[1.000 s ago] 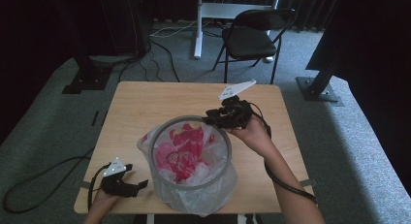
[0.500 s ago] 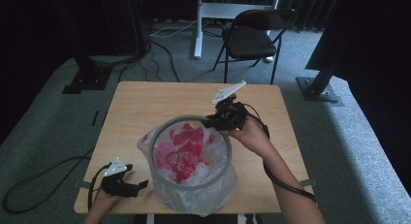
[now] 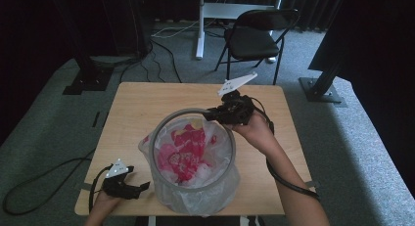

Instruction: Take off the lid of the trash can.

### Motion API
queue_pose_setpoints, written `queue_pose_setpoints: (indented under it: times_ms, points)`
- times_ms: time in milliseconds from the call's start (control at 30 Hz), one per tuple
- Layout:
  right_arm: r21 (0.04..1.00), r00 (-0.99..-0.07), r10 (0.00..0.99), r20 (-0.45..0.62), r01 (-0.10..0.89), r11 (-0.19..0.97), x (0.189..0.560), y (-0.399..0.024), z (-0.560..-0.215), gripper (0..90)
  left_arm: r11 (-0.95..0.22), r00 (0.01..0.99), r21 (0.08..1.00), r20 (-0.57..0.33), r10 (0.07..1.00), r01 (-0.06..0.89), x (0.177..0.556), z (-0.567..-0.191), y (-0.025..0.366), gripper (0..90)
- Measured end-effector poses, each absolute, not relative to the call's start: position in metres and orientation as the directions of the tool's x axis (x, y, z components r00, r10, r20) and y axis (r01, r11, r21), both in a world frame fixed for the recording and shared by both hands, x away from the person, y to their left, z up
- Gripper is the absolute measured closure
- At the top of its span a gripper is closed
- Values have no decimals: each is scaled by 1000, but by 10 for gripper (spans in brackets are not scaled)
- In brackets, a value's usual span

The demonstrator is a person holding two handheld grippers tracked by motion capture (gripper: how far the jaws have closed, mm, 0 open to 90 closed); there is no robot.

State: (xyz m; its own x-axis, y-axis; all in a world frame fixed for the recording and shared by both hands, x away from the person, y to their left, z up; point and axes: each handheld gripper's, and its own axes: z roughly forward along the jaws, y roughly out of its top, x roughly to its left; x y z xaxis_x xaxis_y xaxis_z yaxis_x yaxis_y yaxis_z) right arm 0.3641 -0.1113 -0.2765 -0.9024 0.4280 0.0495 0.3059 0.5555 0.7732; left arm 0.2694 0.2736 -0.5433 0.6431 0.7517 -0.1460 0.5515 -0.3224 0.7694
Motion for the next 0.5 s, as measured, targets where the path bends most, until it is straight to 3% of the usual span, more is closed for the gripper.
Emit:
queue_pose_setpoints:
  times_ms: [500]
  points:
    - [835, -904, 401, 145, 329, 440, 366, -128, -261, 824, -336, 645, 764, -134, 752, 550, 269, -543, 272, 18]
